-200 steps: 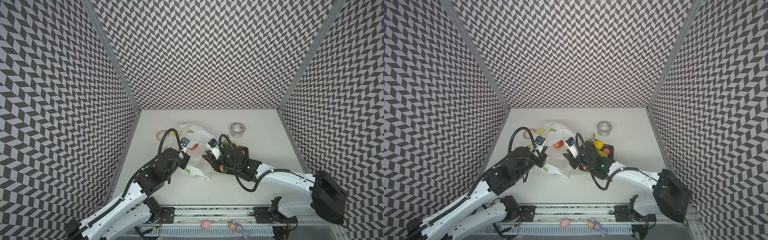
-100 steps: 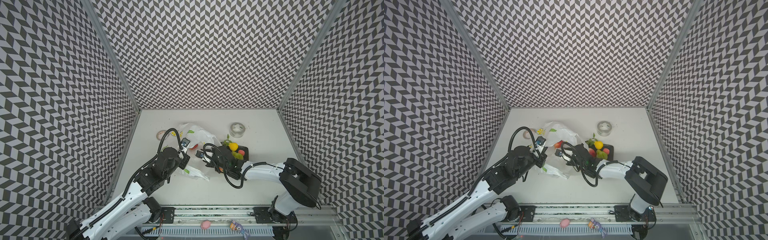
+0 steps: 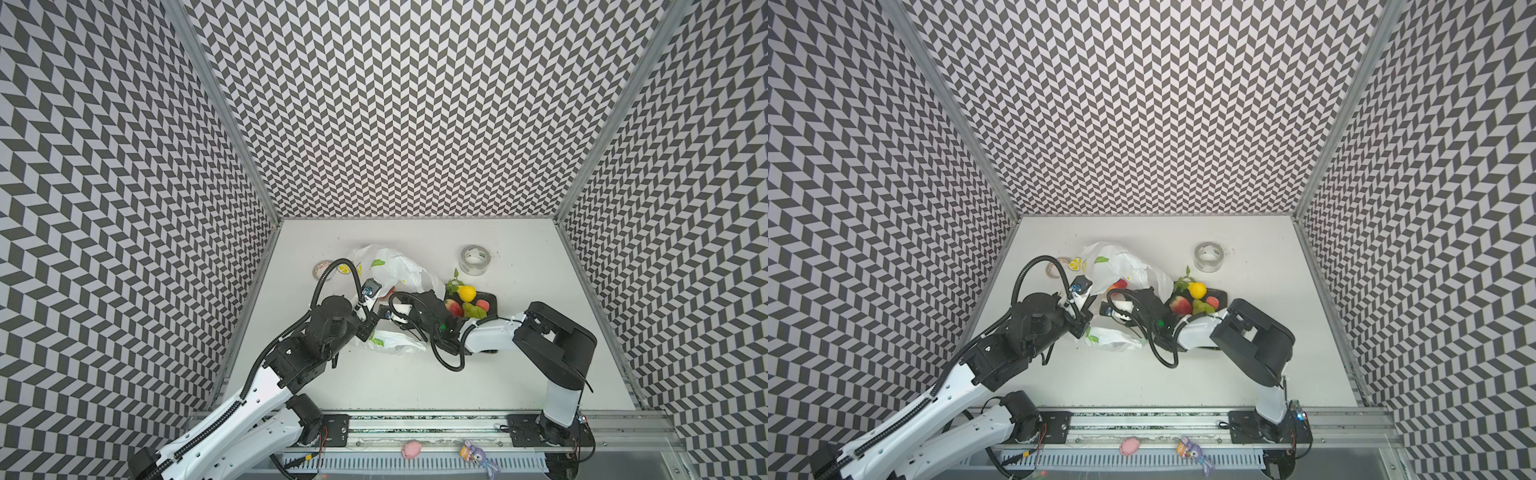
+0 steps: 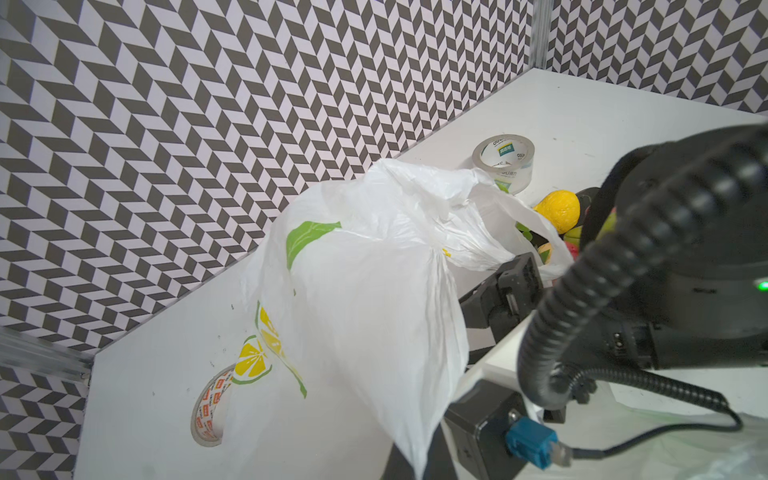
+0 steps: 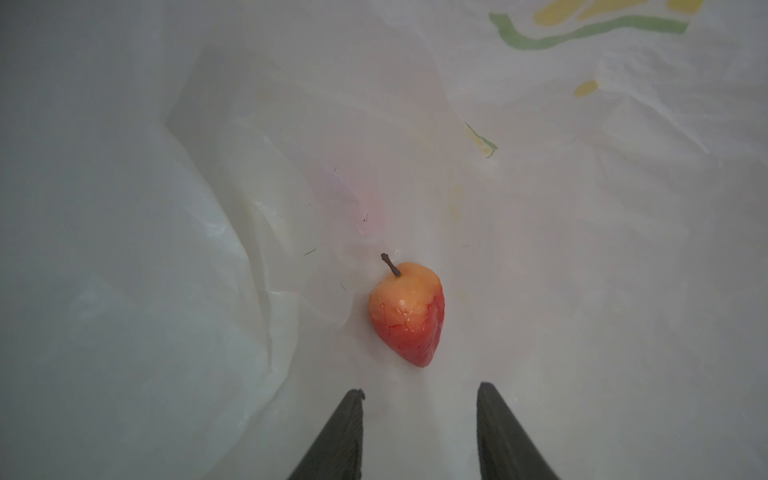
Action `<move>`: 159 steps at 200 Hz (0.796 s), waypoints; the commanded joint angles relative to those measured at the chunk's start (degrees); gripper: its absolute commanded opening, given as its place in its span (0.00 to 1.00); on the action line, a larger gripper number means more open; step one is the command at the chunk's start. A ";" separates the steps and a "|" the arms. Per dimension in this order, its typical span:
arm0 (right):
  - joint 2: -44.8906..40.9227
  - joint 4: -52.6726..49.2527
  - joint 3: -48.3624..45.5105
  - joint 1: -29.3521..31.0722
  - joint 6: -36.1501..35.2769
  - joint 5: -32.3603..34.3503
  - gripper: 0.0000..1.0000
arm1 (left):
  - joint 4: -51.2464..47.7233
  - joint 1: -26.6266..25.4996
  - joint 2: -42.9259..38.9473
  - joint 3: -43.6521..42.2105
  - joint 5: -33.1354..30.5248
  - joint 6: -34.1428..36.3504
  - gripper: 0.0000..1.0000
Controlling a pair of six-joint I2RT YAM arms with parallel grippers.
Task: Take the fake fruits out of the plastic bag
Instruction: 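Move the right gripper back into the bag toward the small red fruit, then grasp the small red fruit with right gripper while left regrips the bag edge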
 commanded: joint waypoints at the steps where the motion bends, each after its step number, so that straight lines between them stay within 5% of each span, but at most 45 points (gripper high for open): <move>1: 1.46 3.68 2.33 0.41 2.20 -0.04 0.50 | -0.26 0.38 -0.85 1.27 2.30 2.91 0.00; 48: 0.98 -4.70 5.36 0.50 20.90 -3.77 0.57 | 0.42 0.71 -1.12 0.17 5.02 4.09 0.00; 80: 2.55 -7.45 6.73 0.50 27.58 -2.07 0.60 | 1.25 0.69 -4.11 -0.62 4.06 0.98 0.49; 95: 3.40 -9.48 8.18 0.36 30.21 -1.30 0.61 | 2.52 0.65 -6.32 -0.34 3.27 -1.15 0.64; 137: 4.18 -14.04 10.40 0.31 45.78 -0.02 0.63 | 5.37 1.45 -5.84 4.81 -8.42 -15.26 0.86; 159: 4.27 -13.67 10.48 -0.24 51.84 -0.36 0.64 | 1.94 7.73 0.91 9.38 -15.35 -24.95 0.95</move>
